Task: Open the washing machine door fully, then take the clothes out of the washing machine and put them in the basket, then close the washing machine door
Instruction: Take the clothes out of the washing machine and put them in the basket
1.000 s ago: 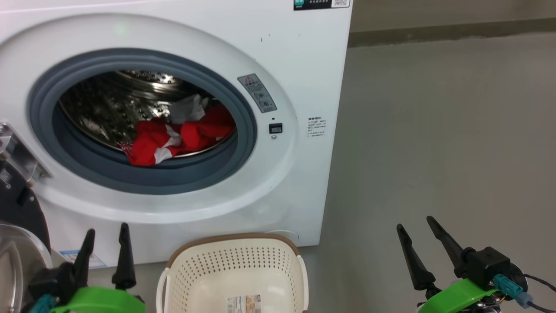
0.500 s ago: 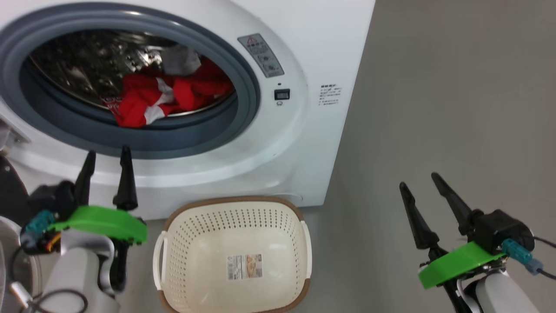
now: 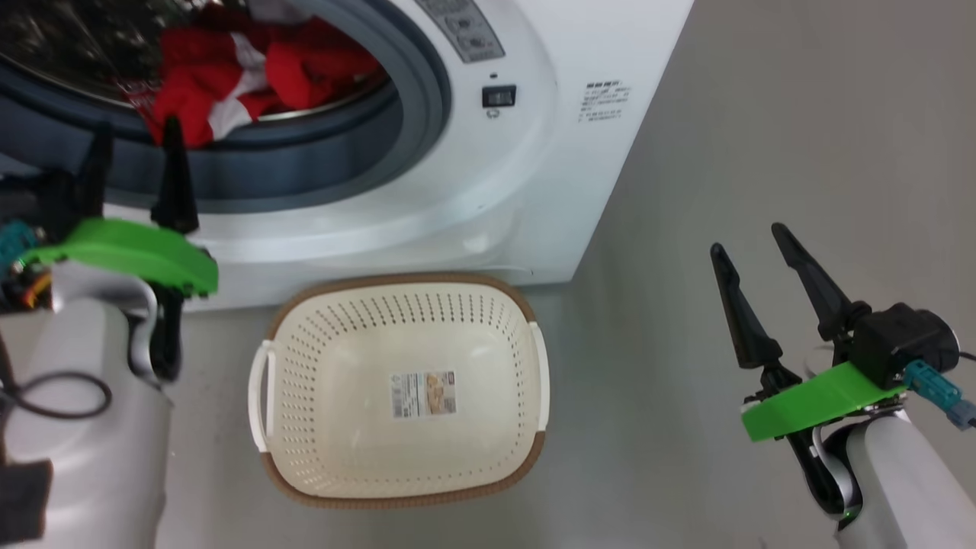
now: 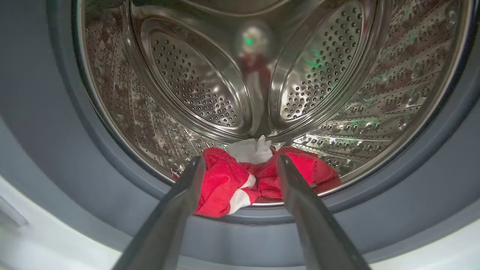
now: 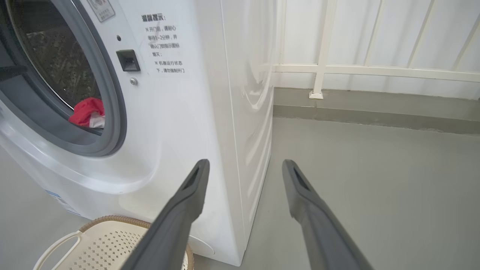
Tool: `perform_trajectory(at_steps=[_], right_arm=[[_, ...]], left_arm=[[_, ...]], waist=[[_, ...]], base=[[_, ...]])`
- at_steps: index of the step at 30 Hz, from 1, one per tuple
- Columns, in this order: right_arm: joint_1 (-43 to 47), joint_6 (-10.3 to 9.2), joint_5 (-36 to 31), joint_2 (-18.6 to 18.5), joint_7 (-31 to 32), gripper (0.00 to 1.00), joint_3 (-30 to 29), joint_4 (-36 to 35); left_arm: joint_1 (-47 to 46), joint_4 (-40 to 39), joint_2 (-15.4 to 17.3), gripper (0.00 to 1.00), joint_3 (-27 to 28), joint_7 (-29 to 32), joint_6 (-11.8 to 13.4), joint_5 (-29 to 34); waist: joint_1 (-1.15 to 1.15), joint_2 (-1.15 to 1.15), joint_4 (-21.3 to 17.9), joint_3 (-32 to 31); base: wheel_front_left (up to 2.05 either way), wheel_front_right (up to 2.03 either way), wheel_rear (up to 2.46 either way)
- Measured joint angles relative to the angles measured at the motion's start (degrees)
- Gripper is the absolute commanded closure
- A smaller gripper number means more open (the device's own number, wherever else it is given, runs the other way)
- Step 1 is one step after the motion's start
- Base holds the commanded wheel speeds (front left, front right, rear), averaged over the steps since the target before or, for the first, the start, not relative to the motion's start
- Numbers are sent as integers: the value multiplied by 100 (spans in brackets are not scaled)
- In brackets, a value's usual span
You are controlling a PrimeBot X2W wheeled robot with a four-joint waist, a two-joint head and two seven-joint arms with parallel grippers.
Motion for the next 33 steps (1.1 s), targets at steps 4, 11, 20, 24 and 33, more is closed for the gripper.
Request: perform_trajectory(at_steps=[4,11,20,24,33], right_arm=[[-83,0,0,0,1,0,-14,-25],[-166,0,0,0,0,0,1,-76],[-299,0,2,-1,0,0,9,-145],[-343,0,4,3,0,0,30,-154],[-359,0,77,57,0,0,62,-167]], left_arm=[[-436,253,31,0,53,-1,-47,26],[-1190,932,238,0,92,-19,-49,133],[-2070,1971,650,0,-119,110,-151,249],[-2254,2398,751,0,-298,364,-126,443],[-2501,2785,895,0,-567,749,303,711]], waist=[[0,0,-48,268],[0,0,-215,653],[0,0,-515,1018],[0,0,-640,1104],[0,0,-777,1211]], base=[[0,0,0],[0,0,0],[0,0,0],[0,0,0],[0,0,0]])
